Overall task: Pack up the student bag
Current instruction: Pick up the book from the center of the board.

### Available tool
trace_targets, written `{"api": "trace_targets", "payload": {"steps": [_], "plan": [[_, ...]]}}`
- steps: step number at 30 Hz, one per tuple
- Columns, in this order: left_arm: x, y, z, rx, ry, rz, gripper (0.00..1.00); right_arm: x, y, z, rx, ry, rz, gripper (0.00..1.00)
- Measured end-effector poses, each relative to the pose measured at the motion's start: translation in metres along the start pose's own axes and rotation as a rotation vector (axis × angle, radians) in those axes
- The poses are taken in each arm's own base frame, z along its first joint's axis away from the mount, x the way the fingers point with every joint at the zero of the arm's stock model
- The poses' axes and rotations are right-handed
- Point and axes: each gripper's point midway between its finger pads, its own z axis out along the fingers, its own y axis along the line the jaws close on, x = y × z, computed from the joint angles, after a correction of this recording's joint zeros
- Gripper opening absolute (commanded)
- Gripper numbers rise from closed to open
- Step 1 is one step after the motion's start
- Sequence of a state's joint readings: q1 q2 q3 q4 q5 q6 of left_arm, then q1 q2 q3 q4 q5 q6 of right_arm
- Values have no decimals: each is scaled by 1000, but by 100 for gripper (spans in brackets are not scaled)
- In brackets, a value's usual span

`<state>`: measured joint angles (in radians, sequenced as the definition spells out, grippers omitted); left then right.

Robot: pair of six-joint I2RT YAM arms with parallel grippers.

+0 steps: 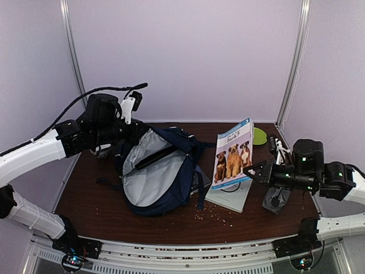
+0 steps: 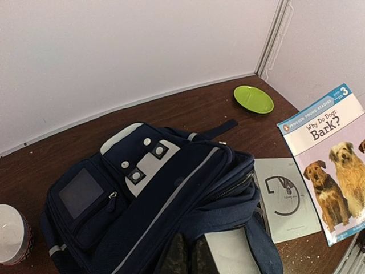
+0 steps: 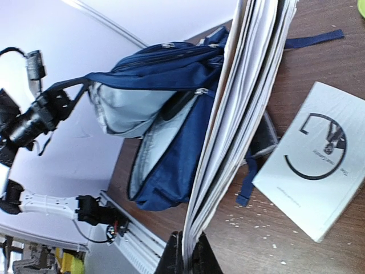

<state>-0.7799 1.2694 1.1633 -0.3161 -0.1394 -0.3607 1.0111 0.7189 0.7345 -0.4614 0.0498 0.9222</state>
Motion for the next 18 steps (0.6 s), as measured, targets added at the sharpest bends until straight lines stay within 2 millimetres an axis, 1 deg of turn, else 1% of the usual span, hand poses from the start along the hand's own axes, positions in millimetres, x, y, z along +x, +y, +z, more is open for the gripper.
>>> {"api": "trace_targets", "payload": {"steps": [6,8,10,12,13,16,18], "plan": [[-10,-3,3,3,-12,8,0,-9,57,-13,-274,3,21,0],[-10,-3,4,3,-10,10,0,-7,73,-12,-347,29,21,0],[-10,-3,6,3,-7,10,0,-2,86,-7,-396,59,22,0],[-12,-4,6,3,-8,10,0,7,96,2,-432,104,16,0],[-13,-4,6,4,-10,10,0,17,101,10,-442,139,11,0],[-15,-5,5,7,-12,10,0,43,107,31,-456,220,-4,0],[-15,-6,5,11,-7,10,0,55,111,43,-471,249,-9,0]]}}
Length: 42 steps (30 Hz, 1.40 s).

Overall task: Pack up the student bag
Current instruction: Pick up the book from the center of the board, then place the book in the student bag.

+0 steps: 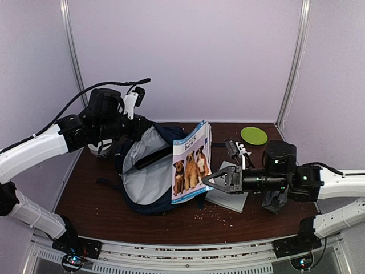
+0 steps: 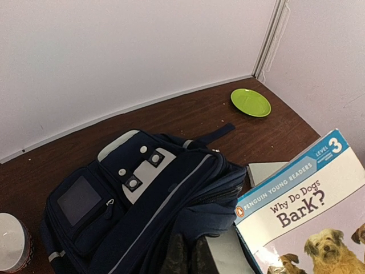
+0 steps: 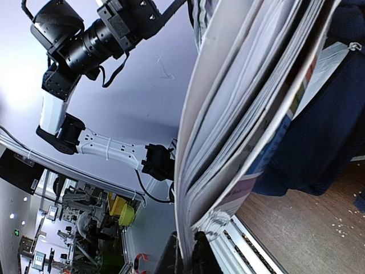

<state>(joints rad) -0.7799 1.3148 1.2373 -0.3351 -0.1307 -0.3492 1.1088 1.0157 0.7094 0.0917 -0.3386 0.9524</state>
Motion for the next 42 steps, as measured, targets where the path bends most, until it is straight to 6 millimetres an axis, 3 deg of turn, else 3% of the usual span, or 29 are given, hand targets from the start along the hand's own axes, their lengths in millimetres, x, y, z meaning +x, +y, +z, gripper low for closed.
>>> {"api": "trace_targets", "payload": {"steps": [7,13,16,19,23,30,39,42], "plan": [[-2,-2,0,8,14,2,0,14,13,30,-102,47,0,0],[-15,-3,-2,5,-11,-2,0,34,36,20,-182,131,-11,0],[-16,-4,1,4,-13,-3,0,33,51,6,-224,130,-29,0],[-14,-5,5,7,-5,-10,0,30,53,2,-223,111,-31,0],[-15,-7,5,21,-7,-22,0,37,31,19,-155,132,-7,0],[-14,-11,3,43,-4,-25,0,61,-30,65,18,224,67,0],[-7,-18,-8,96,-4,-24,0,20,-82,95,75,103,254,0],[1,-21,-7,117,-3,-24,0,4,-91,111,94,84,299,0]]}}
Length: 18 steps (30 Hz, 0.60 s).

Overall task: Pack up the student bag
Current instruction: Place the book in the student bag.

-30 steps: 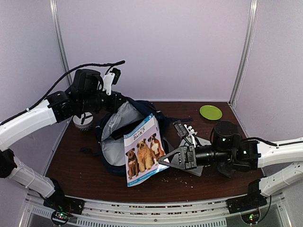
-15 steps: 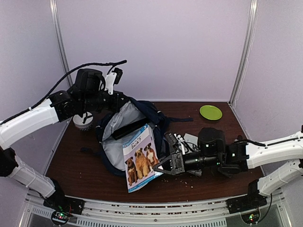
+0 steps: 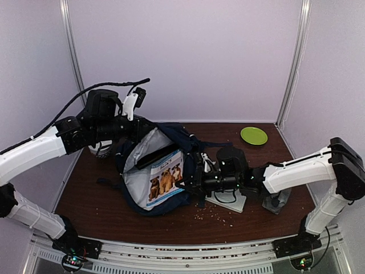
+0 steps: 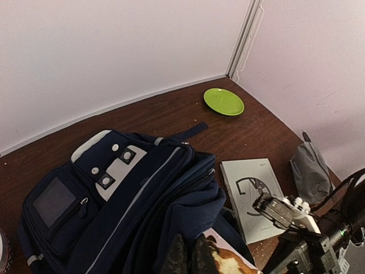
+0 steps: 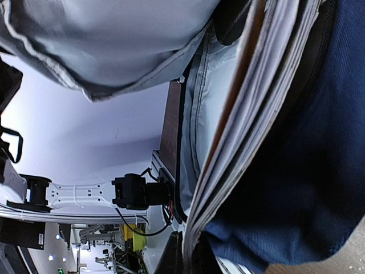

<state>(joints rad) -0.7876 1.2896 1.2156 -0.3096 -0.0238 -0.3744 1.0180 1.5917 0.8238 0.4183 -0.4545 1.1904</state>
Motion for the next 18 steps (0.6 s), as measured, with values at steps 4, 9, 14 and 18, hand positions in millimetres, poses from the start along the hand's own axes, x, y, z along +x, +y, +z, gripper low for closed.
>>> {"api": "trace_targets", "payload": {"steps": [4,9,14,18], "plan": [[5,-6,2,27,-2,-1,0,-19,12,18,-23,-7,22,0],[5,-8,1,36,-9,-2,0,-24,40,23,-101,19,-7,0],[4,-8,-1,37,-16,-1,0,-20,58,21,-171,54,-50,0],[4,-8,-2,38,-18,-1,0,-15,71,15,-237,69,-86,0]]}}
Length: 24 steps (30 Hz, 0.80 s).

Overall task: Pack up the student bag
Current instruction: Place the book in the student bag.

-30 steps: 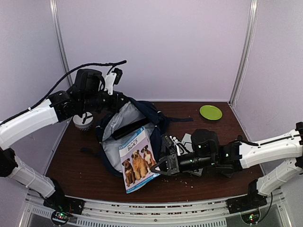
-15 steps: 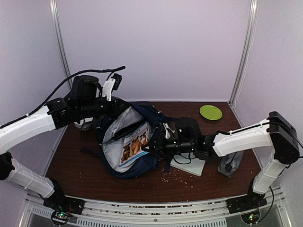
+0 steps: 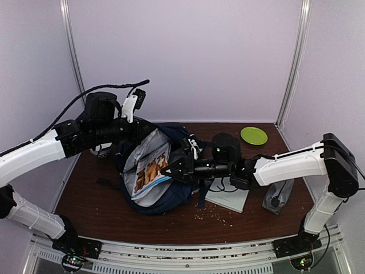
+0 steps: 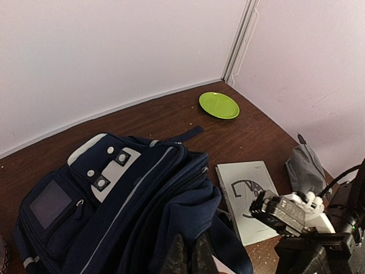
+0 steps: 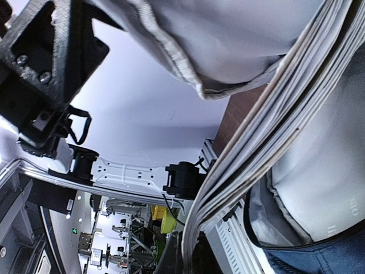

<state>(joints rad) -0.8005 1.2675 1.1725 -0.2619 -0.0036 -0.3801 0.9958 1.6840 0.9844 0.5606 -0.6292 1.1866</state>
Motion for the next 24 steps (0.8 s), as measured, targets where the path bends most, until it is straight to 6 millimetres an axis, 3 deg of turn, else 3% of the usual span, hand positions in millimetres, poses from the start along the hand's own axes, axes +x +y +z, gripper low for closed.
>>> {"api": "trace_targets", "payload": {"steps": [3,7,9,17,24], "plan": [[0,0,0,0,0,0,0,6,7,-6,-58,6,-11,0],[0,-1,0,7,2,0,0,8,1,-8,-63,4,1,0],[1,-2,0,11,3,0,0,4,-3,-6,-69,-5,9,0],[0,-8,-3,26,-1,1,0,-20,-49,14,3,-36,79,0],[1,-12,-5,34,2,-3,0,-42,-57,22,17,-89,105,0]]}}
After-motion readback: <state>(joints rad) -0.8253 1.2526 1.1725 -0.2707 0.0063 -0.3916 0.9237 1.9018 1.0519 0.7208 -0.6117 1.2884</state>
